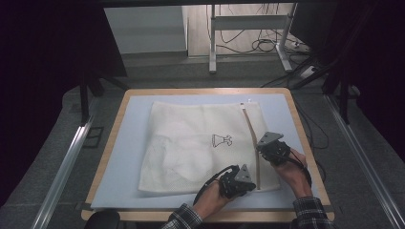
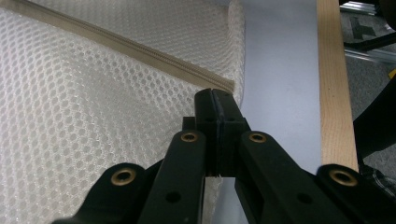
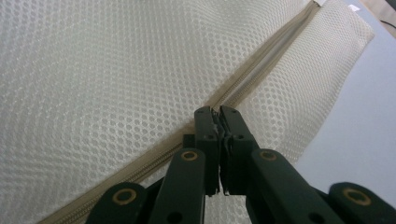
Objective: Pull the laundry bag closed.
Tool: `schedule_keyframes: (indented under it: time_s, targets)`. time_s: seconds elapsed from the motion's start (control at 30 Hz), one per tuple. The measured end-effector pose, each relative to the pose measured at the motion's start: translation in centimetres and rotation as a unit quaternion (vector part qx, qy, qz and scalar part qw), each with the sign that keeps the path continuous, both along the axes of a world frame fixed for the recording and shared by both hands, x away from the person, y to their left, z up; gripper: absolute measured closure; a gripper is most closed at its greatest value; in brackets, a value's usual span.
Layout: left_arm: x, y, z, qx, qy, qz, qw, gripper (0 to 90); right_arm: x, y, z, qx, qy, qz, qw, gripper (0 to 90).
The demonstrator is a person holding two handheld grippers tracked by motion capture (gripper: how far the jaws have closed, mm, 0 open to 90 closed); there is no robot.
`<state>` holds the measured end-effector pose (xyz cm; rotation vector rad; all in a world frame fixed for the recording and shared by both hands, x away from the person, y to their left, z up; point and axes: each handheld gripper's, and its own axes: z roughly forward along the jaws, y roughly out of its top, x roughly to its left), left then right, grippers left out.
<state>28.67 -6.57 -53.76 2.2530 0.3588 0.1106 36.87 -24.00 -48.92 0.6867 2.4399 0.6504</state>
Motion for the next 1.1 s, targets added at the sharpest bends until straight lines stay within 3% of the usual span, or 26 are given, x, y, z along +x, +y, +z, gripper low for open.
schedule_keyframes:
  time_s: [0.27,0.93,1.1]
  targets:
    - [0.1,0.0,0.0,0.005,-0.002,-0.003,1.0000,90.0,0.7,0.2,0.2,-0.008,-0.016,0.000,0.9998,86.3]
    - [0.0,0.0,0.0,0.001,-0.001,0.000,1.0000,90.0,3.3,0.7,0.0,-0.016,-0.008,-0.002,0.9998,86.2]
    - [-0.1,0.0,0.0,0.001,-0.002,0.000,1.0000,90.0,3.7,0.8,0.2,-0.011,-0.017,-0.007,0.9998,86.3]
